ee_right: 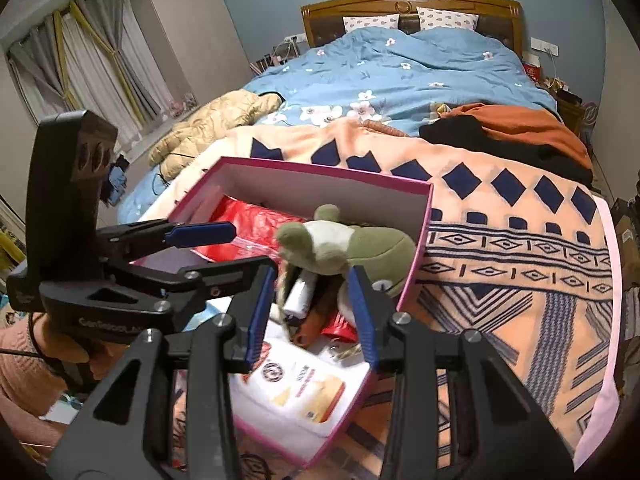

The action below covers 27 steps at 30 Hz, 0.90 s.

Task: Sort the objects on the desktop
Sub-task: 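Lower the frog into the wicker basket inside the pink box, then open the right gripper to release the frog and withdraw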

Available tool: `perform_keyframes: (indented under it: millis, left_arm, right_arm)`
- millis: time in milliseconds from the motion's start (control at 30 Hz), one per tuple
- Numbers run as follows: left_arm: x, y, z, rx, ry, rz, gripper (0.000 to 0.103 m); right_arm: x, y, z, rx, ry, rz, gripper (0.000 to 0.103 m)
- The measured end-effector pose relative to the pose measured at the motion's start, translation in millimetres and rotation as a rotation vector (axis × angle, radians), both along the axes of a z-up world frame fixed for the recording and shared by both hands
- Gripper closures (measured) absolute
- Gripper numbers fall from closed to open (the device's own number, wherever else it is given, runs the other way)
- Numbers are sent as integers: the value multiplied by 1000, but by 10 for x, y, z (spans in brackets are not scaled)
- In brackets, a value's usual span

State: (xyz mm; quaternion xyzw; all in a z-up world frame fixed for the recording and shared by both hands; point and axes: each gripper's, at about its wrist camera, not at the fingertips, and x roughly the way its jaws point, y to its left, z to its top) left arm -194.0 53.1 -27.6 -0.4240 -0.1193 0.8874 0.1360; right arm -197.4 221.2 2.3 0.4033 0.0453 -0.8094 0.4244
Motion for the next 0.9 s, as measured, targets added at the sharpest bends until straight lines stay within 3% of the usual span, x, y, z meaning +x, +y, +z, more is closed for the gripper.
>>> perform_keyframes:
  millis: [200, 567, 733, 767, 900]
  left_arm:
    - [295, -83, 71, 39, -2, 49, 12]
    - [916, -231, 84, 69, -16, 116, 12]
    - [1135, -307, 42, 33, -34, 150, 11]
    - [1179, -316, 30, 23, -35, 156, 1]
    - [1299, -301, 28, 8, -13, 168, 0]
  right_arm:
    - [249, 47, 77, -44, -18, 18, 60]
    - [659, 196, 133, -96, -63, 48, 54]
    - [802, 338, 108, -118, -108, 36, 53]
    - [837, 365, 98, -123, -119, 35, 53]
    - [933, 437, 43, -134, -159, 35, 52]
